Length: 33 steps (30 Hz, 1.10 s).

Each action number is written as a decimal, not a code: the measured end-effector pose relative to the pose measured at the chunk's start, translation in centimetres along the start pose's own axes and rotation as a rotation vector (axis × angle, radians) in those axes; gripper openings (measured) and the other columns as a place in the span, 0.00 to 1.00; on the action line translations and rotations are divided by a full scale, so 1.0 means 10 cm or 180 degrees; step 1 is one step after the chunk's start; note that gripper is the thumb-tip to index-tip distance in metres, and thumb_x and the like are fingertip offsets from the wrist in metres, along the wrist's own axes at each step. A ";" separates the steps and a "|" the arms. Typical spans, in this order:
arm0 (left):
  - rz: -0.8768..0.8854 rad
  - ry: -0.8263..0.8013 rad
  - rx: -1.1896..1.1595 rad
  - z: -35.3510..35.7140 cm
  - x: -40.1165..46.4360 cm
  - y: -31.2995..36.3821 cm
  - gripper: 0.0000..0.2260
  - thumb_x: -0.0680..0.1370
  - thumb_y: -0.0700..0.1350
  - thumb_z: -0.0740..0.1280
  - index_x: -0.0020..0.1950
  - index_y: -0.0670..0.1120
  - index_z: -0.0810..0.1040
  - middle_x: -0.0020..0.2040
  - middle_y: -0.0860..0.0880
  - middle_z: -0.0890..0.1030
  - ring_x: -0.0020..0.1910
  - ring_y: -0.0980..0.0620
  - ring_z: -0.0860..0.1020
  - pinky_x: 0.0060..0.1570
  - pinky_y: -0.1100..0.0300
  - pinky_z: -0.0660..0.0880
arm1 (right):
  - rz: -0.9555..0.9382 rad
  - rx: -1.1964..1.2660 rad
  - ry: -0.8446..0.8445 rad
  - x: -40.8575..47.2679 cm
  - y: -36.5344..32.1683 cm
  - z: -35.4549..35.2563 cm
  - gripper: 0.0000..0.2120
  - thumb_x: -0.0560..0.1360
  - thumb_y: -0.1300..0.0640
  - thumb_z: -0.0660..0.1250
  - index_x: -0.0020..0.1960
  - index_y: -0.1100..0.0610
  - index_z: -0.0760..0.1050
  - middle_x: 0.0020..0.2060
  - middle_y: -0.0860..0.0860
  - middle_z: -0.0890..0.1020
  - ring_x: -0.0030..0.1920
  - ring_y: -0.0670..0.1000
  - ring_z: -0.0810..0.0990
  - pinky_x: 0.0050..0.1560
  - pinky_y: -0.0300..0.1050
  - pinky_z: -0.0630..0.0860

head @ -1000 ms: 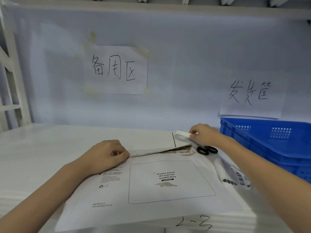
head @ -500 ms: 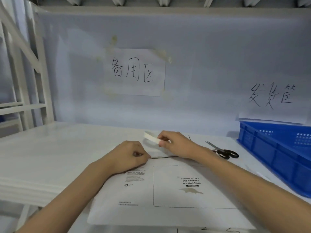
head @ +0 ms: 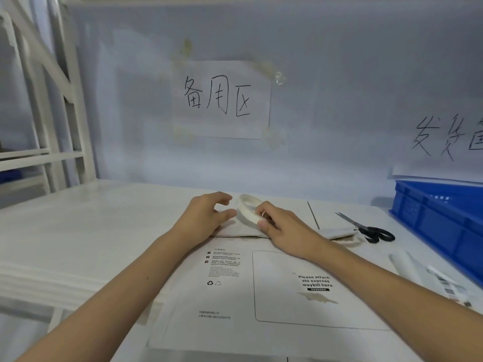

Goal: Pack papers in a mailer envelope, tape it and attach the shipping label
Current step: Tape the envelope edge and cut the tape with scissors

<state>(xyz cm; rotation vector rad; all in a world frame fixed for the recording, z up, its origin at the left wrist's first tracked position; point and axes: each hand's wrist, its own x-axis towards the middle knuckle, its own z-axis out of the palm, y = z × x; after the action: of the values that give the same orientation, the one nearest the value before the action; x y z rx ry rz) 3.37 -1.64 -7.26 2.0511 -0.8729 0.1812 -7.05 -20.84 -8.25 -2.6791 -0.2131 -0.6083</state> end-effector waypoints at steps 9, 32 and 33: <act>0.0103 0.0148 -0.0138 0.02 -0.03 0.06 0.10 0.77 0.46 0.70 0.58 0.47 0.80 0.55 0.54 0.81 0.41 0.57 0.83 0.36 0.72 0.76 | -0.0124 -0.0245 0.0025 -0.04 -0.11 -0.03 0.06 0.81 0.54 0.58 0.57 0.52 0.68 0.36 0.40 0.69 0.43 0.49 0.68 0.43 0.46 0.67; 0.0438 0.0255 0.0247 -0.01 -0.07 0.09 0.04 0.79 0.42 0.65 0.45 0.48 0.76 0.44 0.54 0.79 0.44 0.51 0.78 0.43 0.64 0.72 | -0.0198 -0.0416 -0.0005 -0.06 -0.17 -0.06 0.08 0.82 0.53 0.57 0.59 0.52 0.70 0.38 0.41 0.69 0.46 0.51 0.70 0.47 0.48 0.69; 0.0436 0.0263 0.0218 -0.01 -0.07 0.09 0.04 0.79 0.42 0.65 0.44 0.49 0.76 0.44 0.55 0.79 0.44 0.52 0.78 0.43 0.64 0.72 | -0.0190 -0.0414 0.0008 -0.07 -0.18 -0.07 0.08 0.82 0.53 0.57 0.60 0.52 0.70 0.39 0.42 0.70 0.47 0.52 0.70 0.47 0.48 0.69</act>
<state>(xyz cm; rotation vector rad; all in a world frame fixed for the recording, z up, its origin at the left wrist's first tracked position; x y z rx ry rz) 2.31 -1.52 -6.84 2.0322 -0.9678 0.3729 -8.29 -19.53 -7.41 -2.8053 -0.2623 -0.6648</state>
